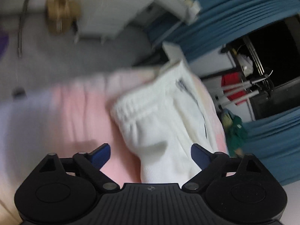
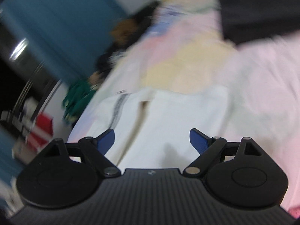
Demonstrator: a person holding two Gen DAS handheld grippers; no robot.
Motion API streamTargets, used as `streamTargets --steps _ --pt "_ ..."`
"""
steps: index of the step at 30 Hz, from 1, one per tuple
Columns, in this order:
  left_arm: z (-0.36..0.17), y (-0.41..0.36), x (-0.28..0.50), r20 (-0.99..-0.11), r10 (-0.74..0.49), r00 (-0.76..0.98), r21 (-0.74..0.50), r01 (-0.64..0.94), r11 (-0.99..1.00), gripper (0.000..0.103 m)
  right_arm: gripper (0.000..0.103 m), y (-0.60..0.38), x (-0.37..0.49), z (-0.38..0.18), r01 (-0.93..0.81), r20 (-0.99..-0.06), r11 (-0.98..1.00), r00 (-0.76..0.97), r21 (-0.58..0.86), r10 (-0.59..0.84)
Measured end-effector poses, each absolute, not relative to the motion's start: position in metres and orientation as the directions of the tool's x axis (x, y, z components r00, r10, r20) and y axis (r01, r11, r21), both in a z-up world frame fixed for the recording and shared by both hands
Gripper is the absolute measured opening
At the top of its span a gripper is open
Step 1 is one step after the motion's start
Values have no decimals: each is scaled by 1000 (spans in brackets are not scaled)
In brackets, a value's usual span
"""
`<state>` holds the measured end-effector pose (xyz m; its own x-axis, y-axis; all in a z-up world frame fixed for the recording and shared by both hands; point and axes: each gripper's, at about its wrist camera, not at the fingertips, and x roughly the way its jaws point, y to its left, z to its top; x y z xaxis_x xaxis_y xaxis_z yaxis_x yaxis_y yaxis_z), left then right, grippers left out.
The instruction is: Fold clothes
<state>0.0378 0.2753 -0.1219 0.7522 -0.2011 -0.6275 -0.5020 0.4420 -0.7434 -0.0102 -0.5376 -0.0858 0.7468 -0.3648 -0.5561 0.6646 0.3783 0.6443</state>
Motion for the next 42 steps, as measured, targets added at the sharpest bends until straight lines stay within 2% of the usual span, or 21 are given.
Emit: streamTargets --steps 5,8,10,14,17,18,20,21,22,23,24,26,28,30,34,42 --pt "-140 276 57 -611 -312 728 -779 -482 401 81 88 -566 -31 -114 715 -618 157 677 681 -400" --pt "-142 272 69 -629 -317 710 -759 -472 449 67 89 -578 -30 -131 729 -660 75 653 680 -371" --pt "-144 269 75 -632 -320 706 -756 -470 456 59 88 -587 -23 -145 722 -669 57 665 690 -331" --pt "-147 260 85 -629 -325 706 -752 -448 484 53 91 -602 -3 -163 700 -645 133 704 702 -298" --pt "-147 254 89 -623 -319 714 -752 -436 494 53 78 -603 10 -170 654 -608 157 750 740 -260" --pt "-148 253 90 -625 -316 714 -751 -437 496 53 66 -601 13 -170 632 -589 160 769 758 -248" --pt "-151 252 96 -639 -307 705 -742 -460 488 48 55 -598 19 -167 627 -578 184 774 757 -258" --pt "-153 252 98 -648 -300 700 -736 -472 486 45 42 -596 22 -163 641 -585 201 762 741 -276" --pt "-154 251 100 -656 -292 696 -728 -482 488 41 34 -595 25 -162 664 -601 210 743 717 -295" --pt "-154 250 102 -663 -284 693 -720 -486 495 38 17 -594 27 -161 685 -615 218 724 695 -313" --pt "-153 248 104 -668 -276 691 -712 -486 507 30 10 -595 27 -163 697 -624 217 712 683 -322" --pt "-151 250 104 -654 -274 705 -725 -480 493 25 8 -596 28 -165 720 -641 214 688 660 -340" --pt "-150 252 103 -631 -276 725 -747 -473 468 14 7 -598 26 -163 732 -643 223 676 644 -361" --pt "-147 253 99 -600 -274 751 -772 -455 444 11 6 -595 23 -156 739 -633 246 668 628 -390" --pt "-132 253 87 -550 -253 796 -795 -405 452 9 6 -587 14 -137 736 -596 290 669 611 -444" --pt "-85 257 66 -518 -238 822 -798 -364 481 9 6 -574 -7 -95 709 -524 346 695 615 -492"
